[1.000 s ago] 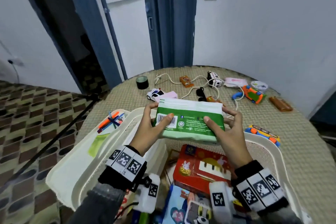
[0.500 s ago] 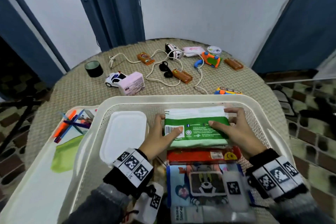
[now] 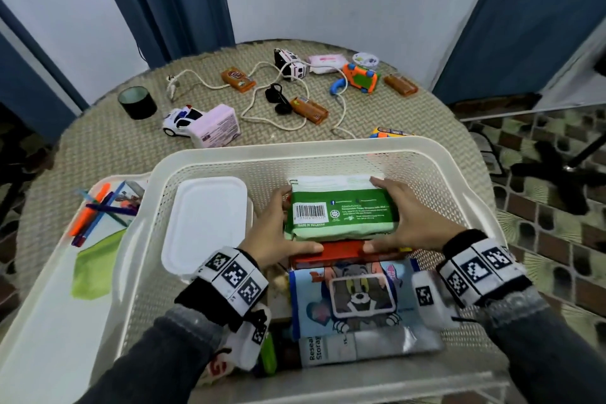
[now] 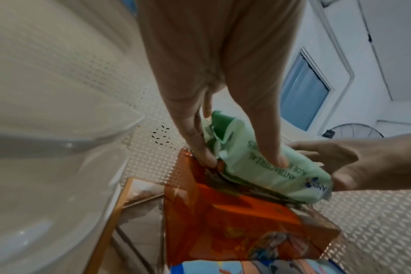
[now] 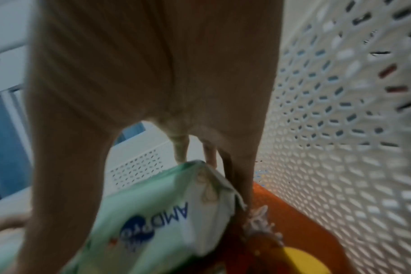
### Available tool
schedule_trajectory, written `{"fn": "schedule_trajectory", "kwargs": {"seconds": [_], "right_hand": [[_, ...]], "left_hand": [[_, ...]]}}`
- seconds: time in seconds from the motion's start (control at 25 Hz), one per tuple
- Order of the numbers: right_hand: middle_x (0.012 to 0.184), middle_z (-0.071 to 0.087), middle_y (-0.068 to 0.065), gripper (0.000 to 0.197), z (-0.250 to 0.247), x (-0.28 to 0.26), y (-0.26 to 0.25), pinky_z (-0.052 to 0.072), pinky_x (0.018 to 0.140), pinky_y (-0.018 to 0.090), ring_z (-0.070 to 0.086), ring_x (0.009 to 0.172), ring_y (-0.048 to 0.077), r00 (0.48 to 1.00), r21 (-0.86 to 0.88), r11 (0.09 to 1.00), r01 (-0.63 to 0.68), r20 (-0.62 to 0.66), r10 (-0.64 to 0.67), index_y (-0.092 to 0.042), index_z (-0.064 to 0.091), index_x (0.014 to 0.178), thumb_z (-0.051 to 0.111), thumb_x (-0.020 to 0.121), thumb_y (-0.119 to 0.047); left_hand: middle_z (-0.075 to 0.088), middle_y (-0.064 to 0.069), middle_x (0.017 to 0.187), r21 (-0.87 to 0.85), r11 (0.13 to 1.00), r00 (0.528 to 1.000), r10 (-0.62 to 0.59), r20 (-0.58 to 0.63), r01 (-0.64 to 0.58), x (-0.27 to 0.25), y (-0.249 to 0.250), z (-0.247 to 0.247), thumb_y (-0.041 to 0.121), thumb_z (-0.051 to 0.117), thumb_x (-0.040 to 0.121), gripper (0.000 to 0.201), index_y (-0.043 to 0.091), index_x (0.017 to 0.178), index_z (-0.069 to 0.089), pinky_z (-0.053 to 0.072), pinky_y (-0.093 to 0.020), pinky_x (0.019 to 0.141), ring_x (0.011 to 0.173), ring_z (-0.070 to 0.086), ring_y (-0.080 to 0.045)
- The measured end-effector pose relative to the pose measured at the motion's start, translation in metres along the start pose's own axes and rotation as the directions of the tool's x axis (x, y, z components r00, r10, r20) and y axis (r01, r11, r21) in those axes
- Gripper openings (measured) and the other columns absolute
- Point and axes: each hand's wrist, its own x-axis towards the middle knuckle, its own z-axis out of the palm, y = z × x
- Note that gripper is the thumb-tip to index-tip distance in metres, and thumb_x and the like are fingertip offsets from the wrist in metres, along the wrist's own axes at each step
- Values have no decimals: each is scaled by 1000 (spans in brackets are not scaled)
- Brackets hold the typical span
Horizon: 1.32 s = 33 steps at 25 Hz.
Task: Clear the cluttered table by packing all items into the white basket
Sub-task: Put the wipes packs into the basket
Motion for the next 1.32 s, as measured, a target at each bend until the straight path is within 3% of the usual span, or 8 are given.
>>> {"fn": "schedule_trajectory", "kwargs": {"seconds": [0.08, 0.24, 0.4, 0.68, 0.84, 1.0, 1.16, 1.32], "right_hand": [[141, 34, 9, 108, 4, 1, 3, 29, 109, 24, 37, 131, 22, 996, -62, 996, 61, -69, -65, -20, 33, 144, 92, 54, -25], [117, 58, -4, 74, -6, 2, 1, 41, 86, 12, 57, 109, 15, 968, 78, 988, 131, -225, -111, -27, 56, 120, 91, 56, -18], [113, 65, -7, 62, -14, 0, -3, 54, 88, 39, 62, 104, 17, 936, 300, 931, 208, -339, -100, -32, 60, 112, 89, 57, -35], [88, 72, 7, 53, -14, 8, -6, 50, 52, 17, 61, 57, -1, 851, 461, 861, 214, -521, 68, -14, 52, 109, 83, 68, -27], [90, 65, 5, 68, -15, 9, -6, 54, 68, 26, 62, 74, 13, 888, 484, 843, 234, -460, 18, -19, 50, 112, 89, 56, -22], [99, 64, 4, 66, -9, 12, -7, 50, 75, 21, 60, 86, 13, 870, 340, 896, 284, -485, -92, -19, 51, 117, 87, 62, -11], [100, 63, 0, 59, -13, 10, -13, 50, 81, 20, 62, 96, 13, 827, 407, 838, 363, -555, -89, -18, 56, 121, 81, 70, -7], [93, 57, 0, 69, -15, 3, -21, 56, 69, 23, 64, 79, 7, 874, 517, 787, 336, -482, -57, -19, 54, 127, 84, 66, -8]], "left_hand": [[52, 5, 112, 3, 999, 996, 39, -79, -39, -1, -1, 3, 17, 88, 62, 95, 16, 138, 31, 42, -5, 75, 99, 53, -10], [61, 7, 104, -208, 976, 978, 15, -206, -58, -3, 2, 5, 12, 85, 65, 73, 18, 126, 45, 50, -11, 70, 86, 62, -4], [69, 6, 87, -416, 905, 951, -47, -306, -89, -2, 15, 3, 20, 79, 71, 44, 19, 110, 60, 52, -16, 60, 68, 64, 3], [67, -8, 103, -329, 941, 963, -16, -268, -76, 2, 8, 13, 21, 79, 72, 50, 15, 117, 60, 51, -24, 76, 92, 61, -12], [57, -5, 120, -236, 968, 921, -18, -388, -81, 6, -1, 17, 26, 71, 81, 38, 13, 116, 61, 46, -33, 97, 116, 52, -17], [59, 6, 113, -414, 905, 943, -54, -328, -93, 0, 9, 18, 17, 61, 88, 34, 8, 114, 41, 54, -35, 87, 111, 59, -16], [63, 2, 114, -439, 888, 925, -44, -376, -136, 3, 8, 12, 43, 64, 80, 50, 14, 116, 43, 53, -42, 90, 105, 63, -13], [68, 6, 106, -419, 894, 904, -36, -426, -162, 2, 12, 9, 54, 67, 79, 54, 19, 116, 49, 52, -27, 81, 94, 66, -4]]}}
